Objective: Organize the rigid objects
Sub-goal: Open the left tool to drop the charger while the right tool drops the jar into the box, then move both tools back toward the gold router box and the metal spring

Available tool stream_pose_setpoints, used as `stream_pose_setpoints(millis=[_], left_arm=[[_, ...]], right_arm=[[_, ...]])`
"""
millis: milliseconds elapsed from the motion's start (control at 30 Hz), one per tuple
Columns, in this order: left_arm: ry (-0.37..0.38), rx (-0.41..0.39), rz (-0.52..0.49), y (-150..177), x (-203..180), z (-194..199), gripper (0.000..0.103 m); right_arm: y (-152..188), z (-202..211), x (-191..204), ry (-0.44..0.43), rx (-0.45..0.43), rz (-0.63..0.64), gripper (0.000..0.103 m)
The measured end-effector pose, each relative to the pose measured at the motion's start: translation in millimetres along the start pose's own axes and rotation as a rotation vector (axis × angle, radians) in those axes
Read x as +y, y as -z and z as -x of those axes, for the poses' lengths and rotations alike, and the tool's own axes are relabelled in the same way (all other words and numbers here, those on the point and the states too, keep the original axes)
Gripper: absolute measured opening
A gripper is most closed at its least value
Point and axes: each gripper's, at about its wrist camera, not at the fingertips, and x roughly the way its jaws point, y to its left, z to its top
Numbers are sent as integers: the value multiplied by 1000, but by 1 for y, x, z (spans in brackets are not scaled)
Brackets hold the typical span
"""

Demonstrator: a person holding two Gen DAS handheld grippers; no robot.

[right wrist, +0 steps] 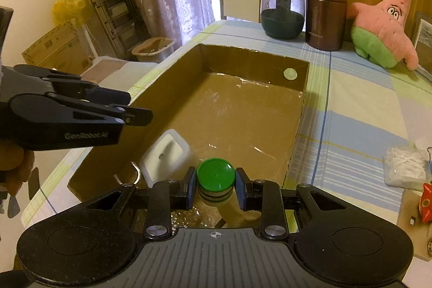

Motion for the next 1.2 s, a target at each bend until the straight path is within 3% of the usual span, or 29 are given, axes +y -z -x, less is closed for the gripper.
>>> stream_pose_setpoints(millis=[533, 567, 633, 667, 700, 967, 1200], left_arm=[[-18, -17, 31, 8, 5, 18, 32], [-19, -17, 32, 9, 5, 19, 33], [-18, -18, 35, 9, 4, 21, 34], [-18, -19, 35, 9, 3, 22, 34], [-19, -22, 35, 9, 3, 24, 34], [-7, -50, 38, 8, -14, 41, 44], [44, -95, 33, 4, -50, 61, 61]], right_arm=[[6, 5, 9, -29, 3, 13, 27], [6, 6, 9, -32, -3, 12, 29], [7, 12, 8, -21, -23, 16, 46], [8, 16, 8, -18, -39, 14, 60], [9, 21, 6, -20, -52, 9, 63], [24, 62, -8, 28, -84, -44, 63], [53, 112, -33, 117, -126, -135, 64]])
